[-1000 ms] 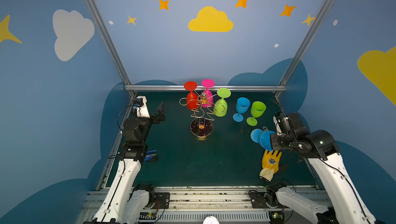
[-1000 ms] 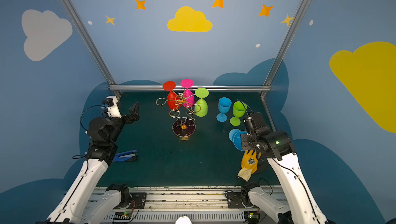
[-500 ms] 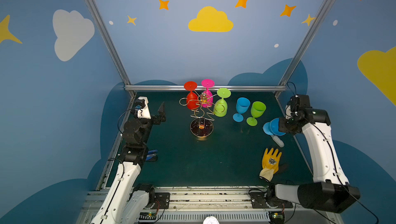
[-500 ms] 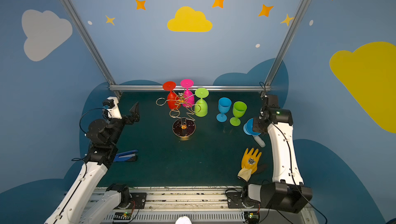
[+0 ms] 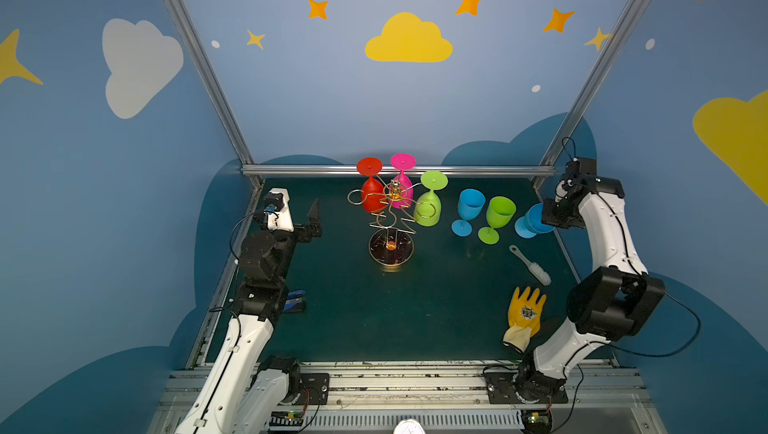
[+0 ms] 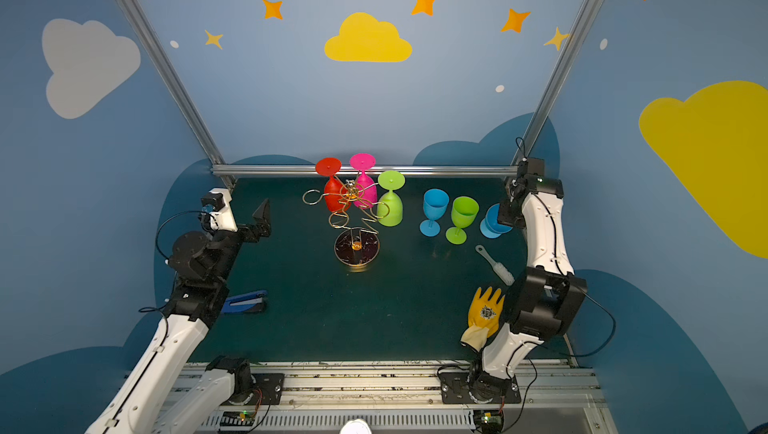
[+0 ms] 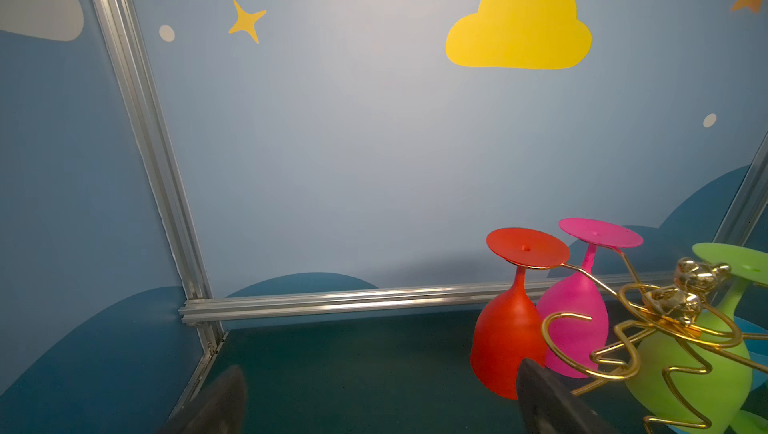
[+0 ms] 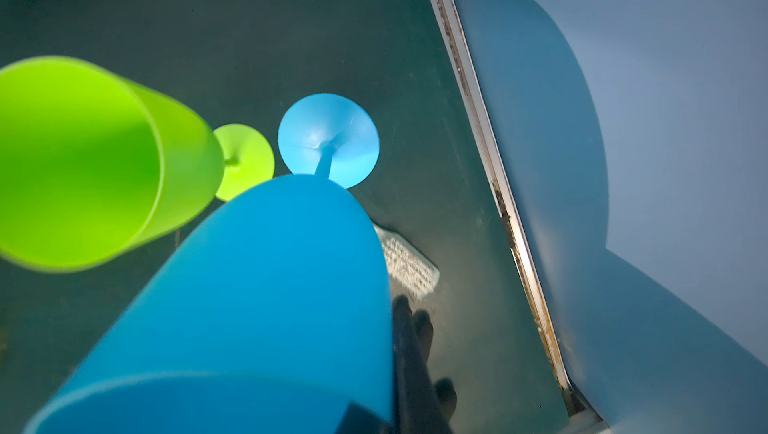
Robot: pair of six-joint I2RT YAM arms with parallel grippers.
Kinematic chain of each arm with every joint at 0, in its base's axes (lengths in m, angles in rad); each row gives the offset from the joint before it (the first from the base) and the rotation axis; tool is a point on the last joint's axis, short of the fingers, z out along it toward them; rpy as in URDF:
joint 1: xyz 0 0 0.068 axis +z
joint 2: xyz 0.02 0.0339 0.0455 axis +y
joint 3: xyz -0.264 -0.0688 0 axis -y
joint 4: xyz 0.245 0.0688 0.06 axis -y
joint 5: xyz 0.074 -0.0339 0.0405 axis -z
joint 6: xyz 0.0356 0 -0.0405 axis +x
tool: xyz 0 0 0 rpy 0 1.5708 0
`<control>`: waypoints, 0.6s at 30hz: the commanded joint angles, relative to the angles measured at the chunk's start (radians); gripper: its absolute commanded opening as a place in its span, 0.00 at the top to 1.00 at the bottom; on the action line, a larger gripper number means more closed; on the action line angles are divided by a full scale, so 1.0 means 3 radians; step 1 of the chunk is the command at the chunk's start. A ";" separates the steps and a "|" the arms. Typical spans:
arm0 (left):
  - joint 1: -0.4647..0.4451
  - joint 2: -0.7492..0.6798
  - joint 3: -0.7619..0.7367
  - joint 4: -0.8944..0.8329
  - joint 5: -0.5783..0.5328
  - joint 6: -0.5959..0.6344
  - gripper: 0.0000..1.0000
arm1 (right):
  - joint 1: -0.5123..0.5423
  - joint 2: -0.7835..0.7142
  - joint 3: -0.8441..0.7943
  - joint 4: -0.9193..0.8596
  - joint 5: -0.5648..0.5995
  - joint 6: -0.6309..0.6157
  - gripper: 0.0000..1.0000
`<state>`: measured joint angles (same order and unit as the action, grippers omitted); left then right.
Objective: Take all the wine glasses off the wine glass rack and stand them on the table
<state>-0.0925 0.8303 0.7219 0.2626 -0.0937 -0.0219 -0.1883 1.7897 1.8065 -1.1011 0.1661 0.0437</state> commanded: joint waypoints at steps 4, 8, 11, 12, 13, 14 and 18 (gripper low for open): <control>0.0035 0.0032 0.0082 -0.0106 0.0011 0.0003 0.00 | -0.0014 0.0727 0.1003 -0.0461 -0.0033 0.0018 1.00; 0.0078 0.0048 0.0098 -0.0124 0.0056 -0.0053 0.00 | -0.0059 0.1032 0.1316 -0.0544 -0.0097 0.0010 1.00; 0.0104 0.0065 0.0106 -0.0135 0.0071 -0.0069 0.00 | -0.0146 0.1134 0.1395 -0.0554 -0.0387 -0.0106 1.00; 0.0116 0.0065 0.0105 -0.0141 0.0081 -0.0075 0.00 | -0.0169 0.1153 0.1406 -0.0555 -0.0445 -0.0097 1.00; 0.0120 0.0065 0.0110 -0.0142 0.0087 -0.0080 0.00 | -0.0199 0.1174 0.1425 -0.0562 -0.0485 -0.0086 1.00; 0.0134 0.0070 0.0114 -0.0141 0.0092 -0.0089 0.00 | -0.0215 0.1196 0.1454 -0.0568 -0.0520 -0.0070 1.00; 0.0160 0.0096 0.0119 -0.0149 0.0116 -0.0115 0.00 | -0.0251 0.1265 0.1497 -0.0574 -0.0569 -0.0059 1.00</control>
<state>-0.0517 0.8528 0.7258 0.2188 -0.0742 -0.0418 -0.2554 2.1525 2.2192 -1.2469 0.0383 0.0254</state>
